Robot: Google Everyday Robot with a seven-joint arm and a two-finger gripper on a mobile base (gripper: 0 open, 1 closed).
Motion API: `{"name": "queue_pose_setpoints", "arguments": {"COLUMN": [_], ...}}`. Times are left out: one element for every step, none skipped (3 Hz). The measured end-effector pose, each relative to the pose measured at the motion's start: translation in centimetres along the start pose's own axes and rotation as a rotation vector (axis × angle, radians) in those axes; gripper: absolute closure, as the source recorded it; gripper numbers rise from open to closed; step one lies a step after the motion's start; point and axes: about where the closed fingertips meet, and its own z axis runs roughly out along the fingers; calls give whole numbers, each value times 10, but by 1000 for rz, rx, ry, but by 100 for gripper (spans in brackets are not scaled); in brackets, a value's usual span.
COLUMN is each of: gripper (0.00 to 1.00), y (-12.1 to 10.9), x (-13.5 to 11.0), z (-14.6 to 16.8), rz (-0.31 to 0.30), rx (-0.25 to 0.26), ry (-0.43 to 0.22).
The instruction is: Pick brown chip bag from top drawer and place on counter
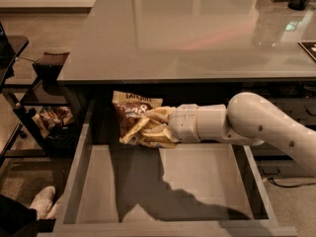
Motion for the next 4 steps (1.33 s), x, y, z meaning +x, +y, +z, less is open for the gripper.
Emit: {"name": "queue_pose_setpoints", "arguments": {"gripper": [100,100,100,100], "y": [26,59,72,70], "x": [-7,-34,-56,-80], "z": [-19,-52,-82,-104], "rz": [7,-27,-65,-113], "rx": [-46,-67,-56,-42], "ry": [-13,-48,-118,-179]}}
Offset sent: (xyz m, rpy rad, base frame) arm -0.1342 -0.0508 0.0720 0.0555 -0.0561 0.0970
